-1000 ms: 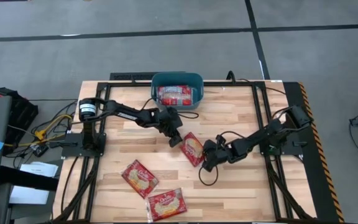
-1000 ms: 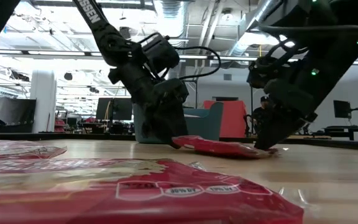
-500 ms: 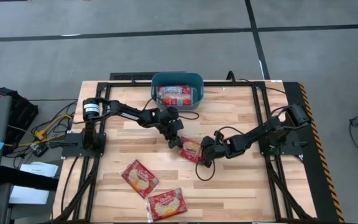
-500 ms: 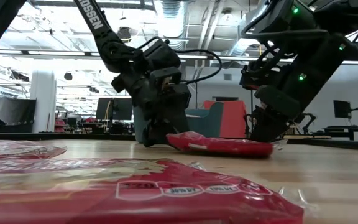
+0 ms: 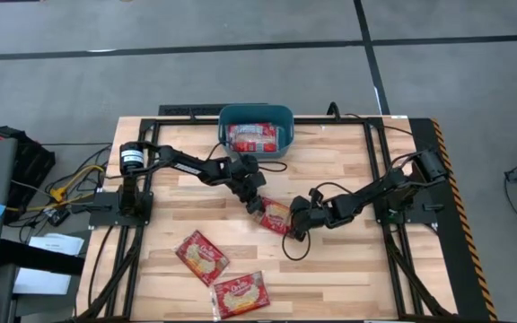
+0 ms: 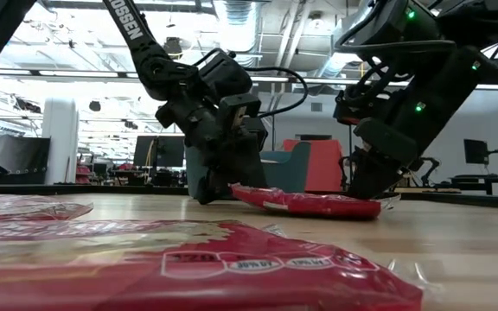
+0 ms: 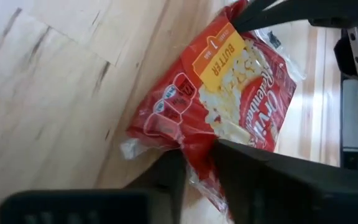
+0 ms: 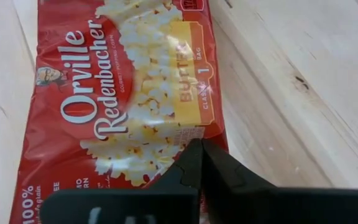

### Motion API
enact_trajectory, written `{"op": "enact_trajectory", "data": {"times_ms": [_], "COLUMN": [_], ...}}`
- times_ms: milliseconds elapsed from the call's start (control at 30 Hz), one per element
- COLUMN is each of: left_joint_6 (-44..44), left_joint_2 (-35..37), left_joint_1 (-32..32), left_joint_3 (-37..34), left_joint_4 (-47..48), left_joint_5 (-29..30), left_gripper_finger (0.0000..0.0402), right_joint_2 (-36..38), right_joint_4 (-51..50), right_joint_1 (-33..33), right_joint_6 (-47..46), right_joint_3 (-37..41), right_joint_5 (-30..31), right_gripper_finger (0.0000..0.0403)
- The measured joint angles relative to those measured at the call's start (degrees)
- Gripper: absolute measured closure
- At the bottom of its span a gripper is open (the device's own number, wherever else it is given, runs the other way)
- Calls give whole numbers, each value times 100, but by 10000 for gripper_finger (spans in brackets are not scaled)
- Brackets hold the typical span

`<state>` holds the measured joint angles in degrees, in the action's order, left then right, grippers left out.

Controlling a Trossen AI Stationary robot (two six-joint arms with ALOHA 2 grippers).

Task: Sort popcorn bags into baskets
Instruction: Put the top right red popcorn bag into the blue bin

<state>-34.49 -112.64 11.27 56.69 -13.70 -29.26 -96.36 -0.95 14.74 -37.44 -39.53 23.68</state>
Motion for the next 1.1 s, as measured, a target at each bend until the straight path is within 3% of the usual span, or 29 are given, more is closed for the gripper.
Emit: {"op": "enact_trajectory", "data": {"times_ms": [133,333,633,867,1100], "left_joint_6": [-402,-993,-1206,-563,-37], "left_joint_2": [4,215,1060,1621,1805], "left_joint_1": [0,31,309,1118,2264], "left_joint_3": [2,122,756,1381,1589], "left_joint_4": [-19,46,11,845,1713], "left_joint_5": [-18,-345,-10,610,1027], "left_gripper_finger": [391,401,401,401,401], "right_joint_2": [153,1012,3189,4118,4036], "right_joint_4": [-31,-542,-1917,-2580,-2647], "right_joint_1": [0,64,59,48,-161], "right_joint_6": [-1,-55,-172,-154,-60], "right_joint_3": [7,4,4,-2,-2], "right_joint_5": [-129,-148,212,1087,1241], "right_gripper_finger": [385,374,388,378,369]}}
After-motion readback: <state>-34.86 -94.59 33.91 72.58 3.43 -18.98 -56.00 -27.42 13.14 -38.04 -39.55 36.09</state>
